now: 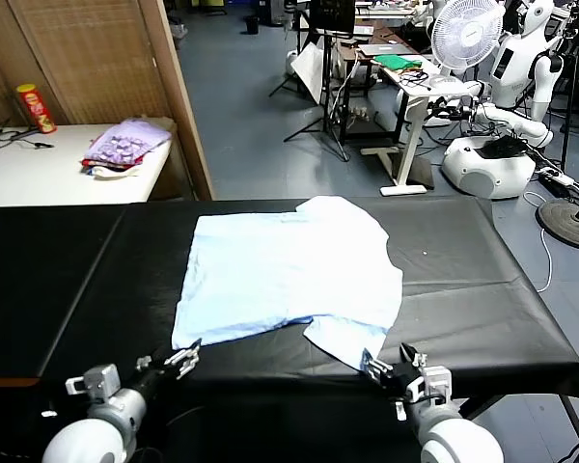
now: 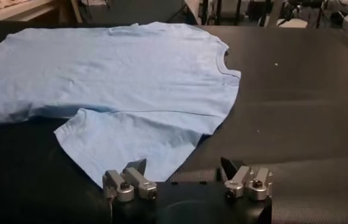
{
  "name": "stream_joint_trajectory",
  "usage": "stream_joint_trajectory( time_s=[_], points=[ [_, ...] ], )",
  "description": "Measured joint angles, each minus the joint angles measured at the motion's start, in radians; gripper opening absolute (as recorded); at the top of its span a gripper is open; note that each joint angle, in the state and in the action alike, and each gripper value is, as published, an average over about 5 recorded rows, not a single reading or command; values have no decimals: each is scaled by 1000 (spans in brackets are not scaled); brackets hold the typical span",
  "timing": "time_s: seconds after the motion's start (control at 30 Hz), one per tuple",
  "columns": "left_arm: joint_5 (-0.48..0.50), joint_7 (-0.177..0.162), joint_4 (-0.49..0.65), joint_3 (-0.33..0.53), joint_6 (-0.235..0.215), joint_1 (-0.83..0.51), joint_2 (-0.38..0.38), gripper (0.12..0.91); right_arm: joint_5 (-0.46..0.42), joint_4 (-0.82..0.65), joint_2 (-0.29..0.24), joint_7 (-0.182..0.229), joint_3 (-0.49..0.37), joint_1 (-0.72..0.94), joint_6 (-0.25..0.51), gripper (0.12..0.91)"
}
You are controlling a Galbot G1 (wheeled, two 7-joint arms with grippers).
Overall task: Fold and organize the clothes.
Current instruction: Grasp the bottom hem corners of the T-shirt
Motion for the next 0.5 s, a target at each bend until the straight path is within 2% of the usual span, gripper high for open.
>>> stream_joint_trajectory(
  time_s=[0.1, 0.23, 0.4, 0.43, 0.5],
  points=[
    [2, 2, 8, 0, -7, -3, 0, 798, -5, -5, 4, 0, -6, 1, 1, 685],
    [1, 10, 24, 0, -21, -3, 0, 762, -18, -12, 16, -1, -18, 2, 1, 462],
    [3, 21, 26, 4, -27, 4, 0, 533, -36, -13, 28, 4, -23, -4, 4, 205],
    [4, 23, 23, 6, -27, 5, 0, 483, -39, -11, 29, 7, -22, -7, 5, 164],
    [5, 27, 18, 10, -27, 7, 1, 382, -41, -5, 31, 14, -18, -14, 5, 131]
  ],
)
